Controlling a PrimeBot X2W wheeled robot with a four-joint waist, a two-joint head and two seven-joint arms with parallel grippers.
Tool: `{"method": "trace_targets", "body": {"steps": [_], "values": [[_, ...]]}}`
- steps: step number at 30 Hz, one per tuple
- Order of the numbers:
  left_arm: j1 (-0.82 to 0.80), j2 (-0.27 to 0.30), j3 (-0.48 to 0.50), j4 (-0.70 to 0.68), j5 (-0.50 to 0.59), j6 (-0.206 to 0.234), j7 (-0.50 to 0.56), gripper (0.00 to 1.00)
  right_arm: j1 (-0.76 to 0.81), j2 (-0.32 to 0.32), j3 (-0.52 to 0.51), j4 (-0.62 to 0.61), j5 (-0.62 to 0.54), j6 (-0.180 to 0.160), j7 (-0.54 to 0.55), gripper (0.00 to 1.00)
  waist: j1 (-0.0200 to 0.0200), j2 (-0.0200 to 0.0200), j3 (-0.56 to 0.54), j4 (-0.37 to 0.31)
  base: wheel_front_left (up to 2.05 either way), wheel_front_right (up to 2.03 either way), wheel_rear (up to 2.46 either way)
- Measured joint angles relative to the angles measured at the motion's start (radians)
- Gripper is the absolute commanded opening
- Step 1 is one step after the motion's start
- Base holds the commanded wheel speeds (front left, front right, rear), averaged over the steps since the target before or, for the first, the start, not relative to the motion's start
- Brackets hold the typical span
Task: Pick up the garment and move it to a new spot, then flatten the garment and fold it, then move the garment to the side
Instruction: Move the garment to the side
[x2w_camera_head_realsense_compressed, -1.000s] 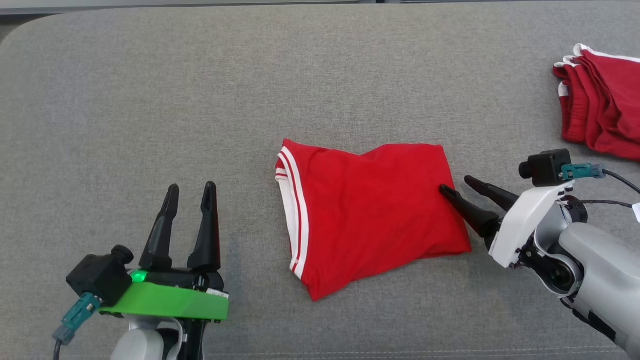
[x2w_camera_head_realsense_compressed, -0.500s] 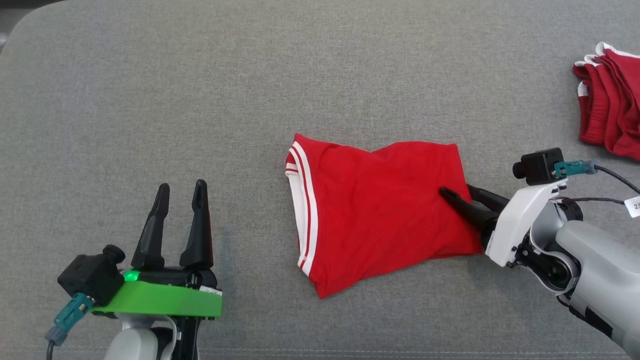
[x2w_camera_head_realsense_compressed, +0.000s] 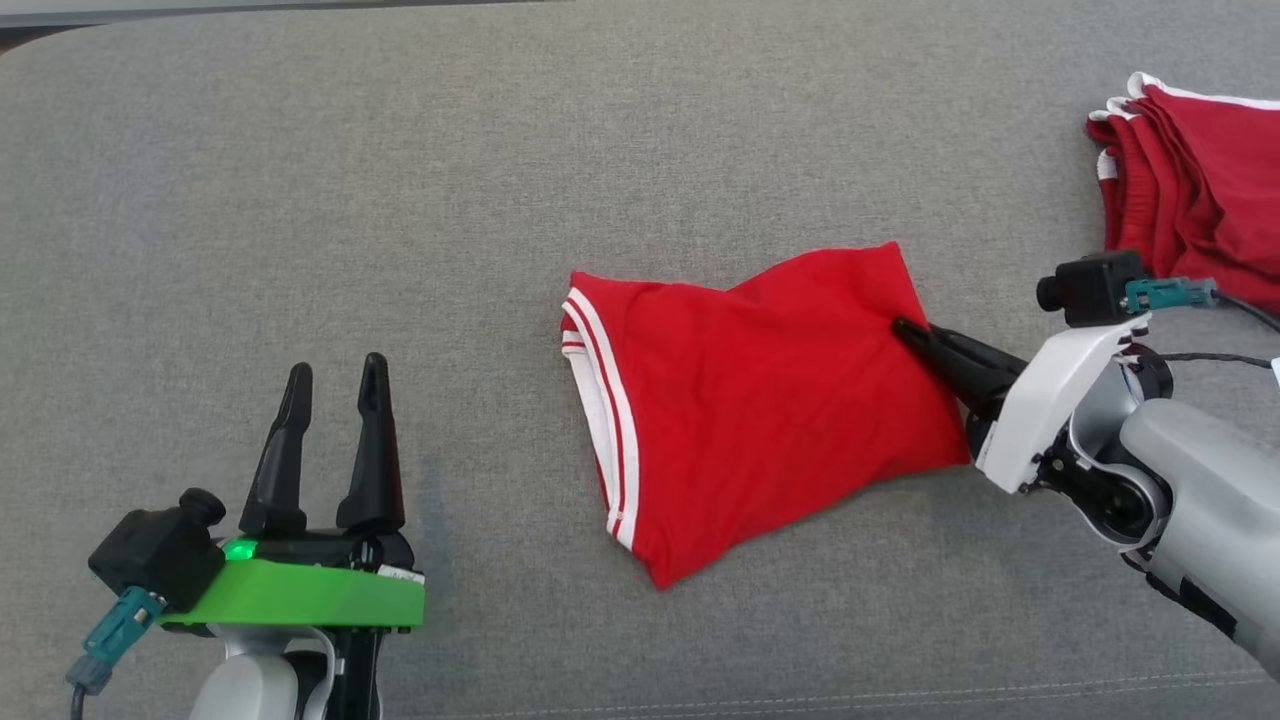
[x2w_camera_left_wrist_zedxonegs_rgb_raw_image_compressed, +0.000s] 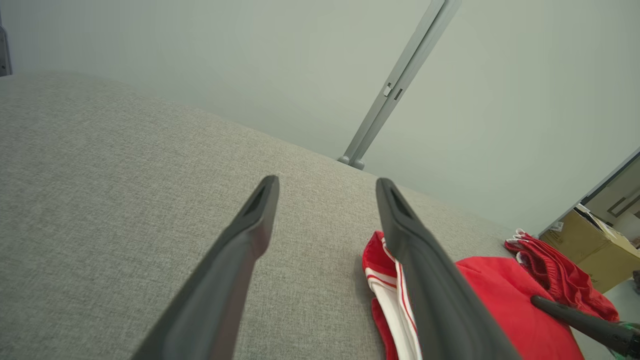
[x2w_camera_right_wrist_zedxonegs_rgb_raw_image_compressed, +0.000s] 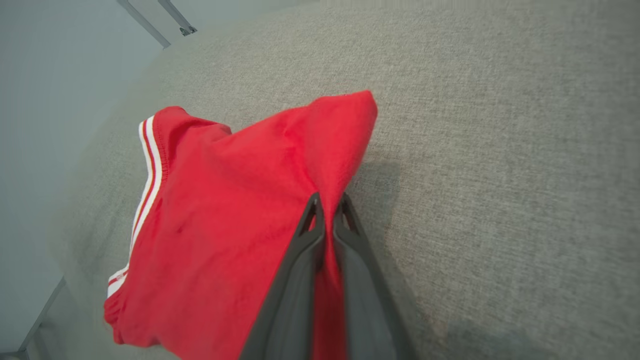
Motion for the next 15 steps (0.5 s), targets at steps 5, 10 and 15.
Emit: {"method": "trace_targets", "body": {"steps": [5, 10, 15], "values": [[0.000, 0.000, 0.003, 0.000, 0.007, 0.000, 0.000, 1.00, -0.035, -0.032, -0.008, 0.001, -0.020, 0.000, -0.018, 0.00, 0.0000, 0.0000, -0.006, -0.028, 0.00, 0.00, 0.00], [0.000, 0.000, 0.001, 0.000, 0.021, -0.002, 0.000, 1.00, -0.079, -0.067, -0.034, 0.013, -0.027, 0.000, -0.029, 0.00, 0.0000, 0.0000, -0.013, -0.062, 0.00, 0.00, 0.00], [0.000, 0.000, -0.003, 0.002, 0.031, -0.007, 0.000, 1.00, -0.099, -0.090, -0.047, 0.031, -0.027, 0.000, -0.033, 0.00, 0.0000, 0.0000, -0.020, -0.110, 0.00, 0.00, 0.00]]}}
